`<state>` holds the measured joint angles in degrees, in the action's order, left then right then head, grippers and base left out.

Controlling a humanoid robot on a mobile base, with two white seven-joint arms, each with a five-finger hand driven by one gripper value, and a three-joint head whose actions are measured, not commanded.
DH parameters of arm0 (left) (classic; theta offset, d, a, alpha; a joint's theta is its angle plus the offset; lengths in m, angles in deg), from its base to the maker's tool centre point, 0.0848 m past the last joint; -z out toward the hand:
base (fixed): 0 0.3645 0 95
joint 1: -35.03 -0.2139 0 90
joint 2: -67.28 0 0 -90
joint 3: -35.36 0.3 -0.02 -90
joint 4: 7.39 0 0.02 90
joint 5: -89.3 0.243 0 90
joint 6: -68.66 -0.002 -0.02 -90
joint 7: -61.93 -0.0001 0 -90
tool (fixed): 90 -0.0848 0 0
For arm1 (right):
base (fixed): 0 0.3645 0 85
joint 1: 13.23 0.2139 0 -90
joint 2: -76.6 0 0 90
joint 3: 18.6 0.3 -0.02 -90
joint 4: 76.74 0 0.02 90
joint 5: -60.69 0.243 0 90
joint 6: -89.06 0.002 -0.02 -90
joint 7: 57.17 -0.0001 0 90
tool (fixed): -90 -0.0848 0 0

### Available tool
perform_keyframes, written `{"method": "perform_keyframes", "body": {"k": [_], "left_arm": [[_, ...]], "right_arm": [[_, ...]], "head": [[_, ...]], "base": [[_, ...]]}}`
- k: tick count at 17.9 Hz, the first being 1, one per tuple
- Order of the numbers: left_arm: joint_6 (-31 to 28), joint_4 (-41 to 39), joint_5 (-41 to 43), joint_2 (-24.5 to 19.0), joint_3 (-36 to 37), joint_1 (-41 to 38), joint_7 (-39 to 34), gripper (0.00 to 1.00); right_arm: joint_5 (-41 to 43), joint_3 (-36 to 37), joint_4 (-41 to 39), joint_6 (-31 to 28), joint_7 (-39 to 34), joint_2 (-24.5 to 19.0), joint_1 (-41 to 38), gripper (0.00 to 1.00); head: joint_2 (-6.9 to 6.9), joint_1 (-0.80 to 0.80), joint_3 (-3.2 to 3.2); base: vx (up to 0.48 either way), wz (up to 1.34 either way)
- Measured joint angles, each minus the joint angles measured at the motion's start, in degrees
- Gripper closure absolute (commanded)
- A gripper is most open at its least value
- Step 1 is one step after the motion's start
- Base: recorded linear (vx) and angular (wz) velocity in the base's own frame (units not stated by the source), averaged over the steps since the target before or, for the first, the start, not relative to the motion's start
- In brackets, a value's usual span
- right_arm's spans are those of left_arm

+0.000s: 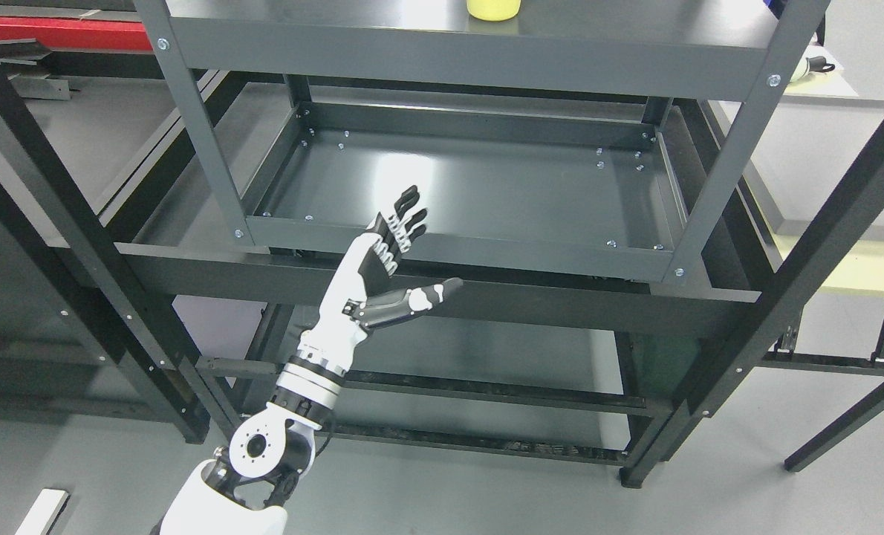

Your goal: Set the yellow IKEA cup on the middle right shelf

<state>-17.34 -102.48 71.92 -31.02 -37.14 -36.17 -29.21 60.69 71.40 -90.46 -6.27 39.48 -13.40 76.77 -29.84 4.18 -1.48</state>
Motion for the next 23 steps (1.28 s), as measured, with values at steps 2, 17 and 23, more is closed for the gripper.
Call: {"method": "perform_keyframes", "body": {"k": [2, 17, 23], "left_arm": [[-0.7, 1.2, 3.6, 1.5, -3.0, -1.3, 0.1, 0.01], [-8.4, 4.0, 16.7, 6.9, -14.4, -5.1, 1.7, 0.01], [-8.5, 3.8, 17.2, 7.5, -15.8, -5.4, 1.5, 0.01]], "right_arm": [[0.0, 0.0, 0.0, 0.0, 0.0, 0.0, 0.0, 0.01], [0.0, 0.0, 0.0, 0.0, 0.0, 0.0, 0.0, 0.01], [0.0, 0.0, 0.0, 0.0, 0.0, 0.0, 0.0, 0.01]], "head": [[0.0, 0.0, 0.0], [0.0, 0.0, 0.0], [0.0, 0.0, 0.0]], "base": [[-0.066, 0.03], [-0.009, 0.01], [0.0, 0.0]]}}
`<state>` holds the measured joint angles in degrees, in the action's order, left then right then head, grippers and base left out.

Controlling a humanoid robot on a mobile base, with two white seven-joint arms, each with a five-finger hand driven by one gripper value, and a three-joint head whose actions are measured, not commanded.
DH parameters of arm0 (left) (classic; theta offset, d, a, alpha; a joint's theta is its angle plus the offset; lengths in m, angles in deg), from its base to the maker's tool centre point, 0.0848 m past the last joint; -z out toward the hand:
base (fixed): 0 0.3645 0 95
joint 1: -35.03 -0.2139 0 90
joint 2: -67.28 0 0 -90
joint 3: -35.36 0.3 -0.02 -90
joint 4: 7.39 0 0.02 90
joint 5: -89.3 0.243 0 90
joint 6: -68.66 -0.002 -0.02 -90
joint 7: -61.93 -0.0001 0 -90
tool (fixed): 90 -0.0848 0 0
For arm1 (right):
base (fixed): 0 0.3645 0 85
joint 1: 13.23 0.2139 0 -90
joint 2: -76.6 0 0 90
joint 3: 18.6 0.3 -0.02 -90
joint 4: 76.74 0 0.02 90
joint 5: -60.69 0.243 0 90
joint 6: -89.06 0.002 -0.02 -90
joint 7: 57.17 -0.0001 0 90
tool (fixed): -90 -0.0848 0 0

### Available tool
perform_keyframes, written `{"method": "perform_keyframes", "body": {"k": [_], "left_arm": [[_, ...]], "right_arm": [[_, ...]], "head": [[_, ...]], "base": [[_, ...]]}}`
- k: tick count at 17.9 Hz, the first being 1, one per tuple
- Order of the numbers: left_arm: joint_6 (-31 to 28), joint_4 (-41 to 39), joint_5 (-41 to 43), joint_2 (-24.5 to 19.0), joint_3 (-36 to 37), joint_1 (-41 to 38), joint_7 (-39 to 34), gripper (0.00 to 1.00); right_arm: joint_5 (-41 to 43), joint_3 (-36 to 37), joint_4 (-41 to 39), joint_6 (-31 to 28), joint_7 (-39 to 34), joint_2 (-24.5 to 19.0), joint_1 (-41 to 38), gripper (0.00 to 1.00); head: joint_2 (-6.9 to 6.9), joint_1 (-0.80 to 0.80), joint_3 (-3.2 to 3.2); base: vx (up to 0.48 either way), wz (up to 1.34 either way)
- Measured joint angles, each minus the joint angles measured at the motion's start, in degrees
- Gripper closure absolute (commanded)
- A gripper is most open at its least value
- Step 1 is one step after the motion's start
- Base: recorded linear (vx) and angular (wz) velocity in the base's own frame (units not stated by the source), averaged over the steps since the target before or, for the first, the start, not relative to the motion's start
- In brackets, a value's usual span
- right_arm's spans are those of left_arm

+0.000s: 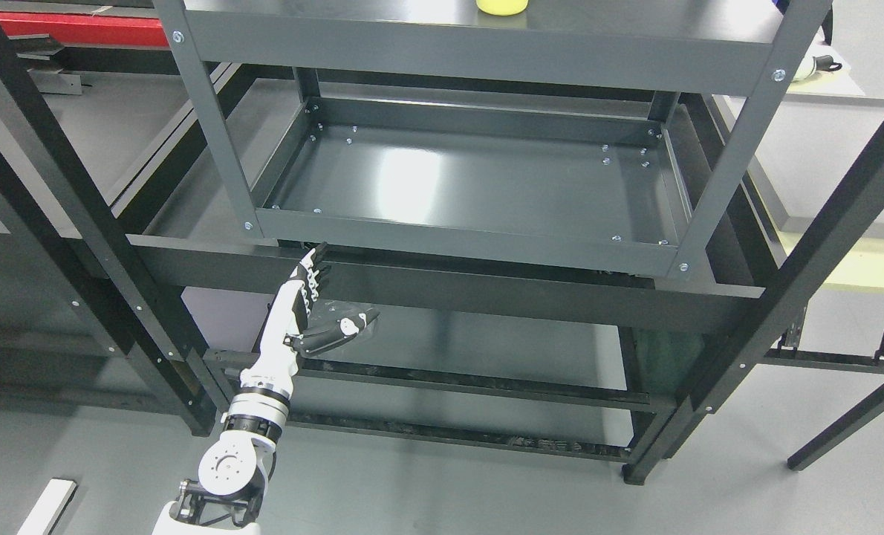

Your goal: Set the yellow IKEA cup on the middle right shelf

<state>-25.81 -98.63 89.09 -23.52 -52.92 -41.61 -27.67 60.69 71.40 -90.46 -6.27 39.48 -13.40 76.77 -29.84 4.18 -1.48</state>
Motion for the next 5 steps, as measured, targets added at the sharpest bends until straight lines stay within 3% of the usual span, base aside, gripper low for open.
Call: {"method": "perform_keyframes", "body": {"k": [5], "left_arm": [[0.0, -0.1, 0.1, 0.3, -0.7, -0.2, 0.0, 0.01]], "right_arm": [[0.0, 0.0, 0.0, 0.0, 0.0, 0.0, 0.0, 0.01]], "head": [[0.0, 0.0, 0.0]], "base": [[0.0, 0.0]]}}
